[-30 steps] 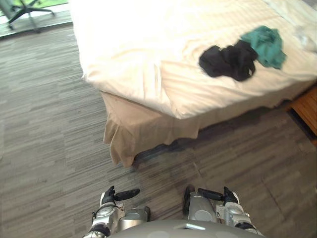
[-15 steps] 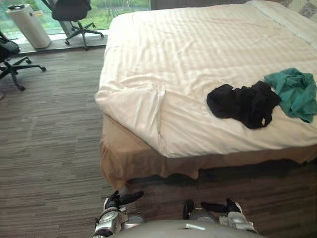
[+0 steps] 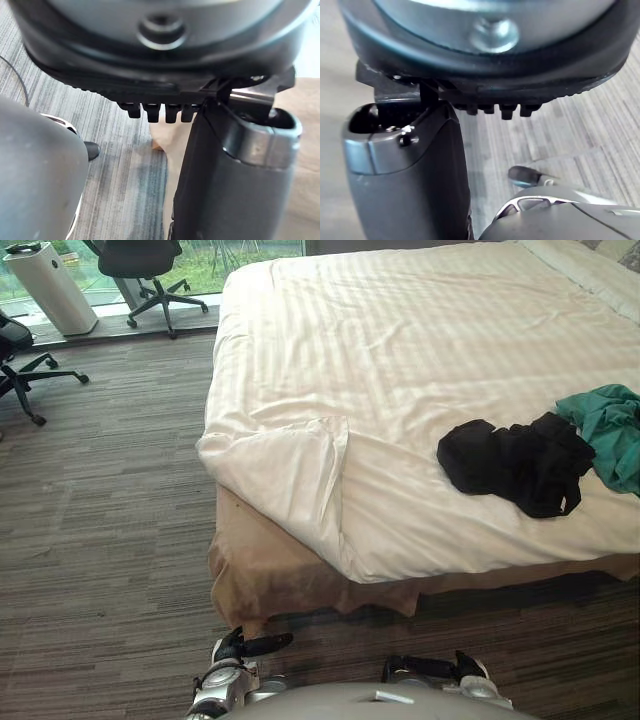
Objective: Tidy up the quilt and then pick up the clothes from the bed and put them into the laundry hamper
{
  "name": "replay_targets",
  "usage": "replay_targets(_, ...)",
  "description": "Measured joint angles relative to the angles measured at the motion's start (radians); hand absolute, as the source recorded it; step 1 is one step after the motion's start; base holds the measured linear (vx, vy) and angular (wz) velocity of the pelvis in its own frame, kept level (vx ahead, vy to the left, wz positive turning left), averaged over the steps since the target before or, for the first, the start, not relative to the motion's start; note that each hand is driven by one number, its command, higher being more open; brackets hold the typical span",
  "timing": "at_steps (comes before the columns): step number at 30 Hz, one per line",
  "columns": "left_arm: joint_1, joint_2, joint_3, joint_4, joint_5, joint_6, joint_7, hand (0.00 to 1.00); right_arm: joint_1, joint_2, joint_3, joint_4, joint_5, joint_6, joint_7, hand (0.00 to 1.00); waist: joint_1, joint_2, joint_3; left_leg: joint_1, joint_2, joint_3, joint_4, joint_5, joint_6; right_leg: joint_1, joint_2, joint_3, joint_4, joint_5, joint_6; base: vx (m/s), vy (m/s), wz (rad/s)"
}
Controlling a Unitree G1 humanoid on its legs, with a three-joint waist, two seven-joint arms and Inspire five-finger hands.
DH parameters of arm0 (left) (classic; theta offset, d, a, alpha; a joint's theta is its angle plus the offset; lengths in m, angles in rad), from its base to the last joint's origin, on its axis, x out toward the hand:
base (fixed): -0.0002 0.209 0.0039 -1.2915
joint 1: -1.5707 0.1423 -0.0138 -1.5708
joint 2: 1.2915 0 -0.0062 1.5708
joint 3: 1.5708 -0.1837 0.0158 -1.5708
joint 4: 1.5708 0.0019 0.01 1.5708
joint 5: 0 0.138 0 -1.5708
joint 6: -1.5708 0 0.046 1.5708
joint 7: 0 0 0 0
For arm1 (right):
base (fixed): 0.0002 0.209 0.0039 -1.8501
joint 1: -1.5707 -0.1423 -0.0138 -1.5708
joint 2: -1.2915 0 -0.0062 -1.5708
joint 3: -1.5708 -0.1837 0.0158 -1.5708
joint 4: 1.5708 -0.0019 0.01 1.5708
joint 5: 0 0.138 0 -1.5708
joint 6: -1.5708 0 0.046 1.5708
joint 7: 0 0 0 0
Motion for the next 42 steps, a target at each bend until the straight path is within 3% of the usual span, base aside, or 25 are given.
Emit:
replay_targets(8,0.023,-0.002,0.121,0.026,-0.263,-0.016,0.037,1.0,-0.002,0.007,0.003,0.016,0.001,-0.003,-0.003,1.0,0.004,-0.021,0.012,0.01,-0.023,-0.046,-0.038,0.02,0.026,0.022,-0.018,-0.051,0.0,0.0,0.0,-0.05,0.005,0.18)
replay_targets(17,0.081,-0.014,0.196,0.017,-0.561,-0.075,0.109,1.0,0.005,0.011,0.028,0.021,0.046,-0.017,-0.023,1.0,0.006,-0.041,-0.001,0.011,-0.037,-0.112,-0.138,0.104,0.027,0.017,-0.027,-0.114,0.0,-0.002,0.007,-0.07,-0.017,0.2)
replay_targets(22,0.09,-0.032,0.257,-0.003,-0.719,-0.116,0.142,1.0,0.021,0.017,0.049,0.022,0.052,-0.02,-0.044,1.0,0.032,-0.057,-0.013,0.007,-0.042,-0.151,-0.166,0.126,0.029,0.024,-0.03,-0.147,0.0,-0.003,0.008,-0.02,0.0,0.23)
replay_targets(24,0.115,-0.039,0.273,-0.055,-0.796,-0.128,0.152,1.0,0.022,0.025,0.055,0.021,0.073,-0.02,-0.047,1.0,0.029,-0.069,-0.021,0.005,-0.042,-0.157,-0.166,0.127,0.029,0.03,-0.03,-0.158,0.0,-0.005,0.01,-0.01,0.005,0.18)
replay_targets(27,0.114,-0.067,0.296,-0.308,-0.934,-0.176,0.222,1.0,0.026,0.032,0.065,0.013,0.081,-0.013,-0.058,1.0,0.047,-0.079,-0.03,-0.017,-0.041,-0.161,-0.165,0.134,0.027,0.013,-0.03,-0.162,0.0,-0.004,0.009,-0.01,0.007,0.09)
replay_targets(30,0.002,-0.005,0.49,-0.333,-1.002,-0.199,0.24,1.0,0.027,0.027,0.061,0.013,0.079,0.006,-0.063,1.0,0.051,-0.075,-0.051,-0.009,-0.037,-0.146,-0.166,0.131,0.025,0.012,-0.025,-0.146,0.0,-0.004,0.008,-0.01,0.013,-0.17)
replay_targets(32,-0.056,0.085,0.611,-0.31,-1.044,-0.203,0.25,1.0,0.025,0.025,0.061,0.012,0.077,0.008,-0.063,1.0,0.051,-0.071,-0.053,0.006,-0.033,-0.119,-0.165,0.124,0.024,0.008,-0.02,-0.117,0.0,-0.002,0.005,-0.01,0.026,-0.45)
replay_targets(34,-0.104,0.23,0.724,-0.275,-1.085,-0.207,0.264,1.0,0.027,0.027,0.059,0.011,0.075,0.017,-0.063,1.0,0.053,-0.072,-0.061,0.011,-0.028,-0.089,-0.165,0.116,0.022,-0.009,-0.012,-0.081,0.0,0.002,0.0,-0.01,0.026,-0.44)
replay_targets(39,-0.194,0.474,0.866,-0.171,-1.095,-0.22,0.271,1.0,0.059,0.032,0.007,0.002,0.072,0.023,-0.063,1.0,0.064,-0.061,-0.073,0.01,-0.029,-0.066,-0.139,0.092,0.023,-0.014,-0.011,-0.056,0.0,0.002,0.0,0.01,0.018,-0.16)
replay_targets(42,-0.228,0.545,0.903,-0.151,-1.088,-0.22,0.276,1.0,0.068,0.035,0.0,0.002,0.071,0.023,-0.062,1.0,0.062,-0.047,-0.095,0.011,-0.029,-0.055,-0.133,0.083,0.023,-0.015,-0.012,-0.049,0.0,0.002,0.0,0.02,0.028,-0.08)
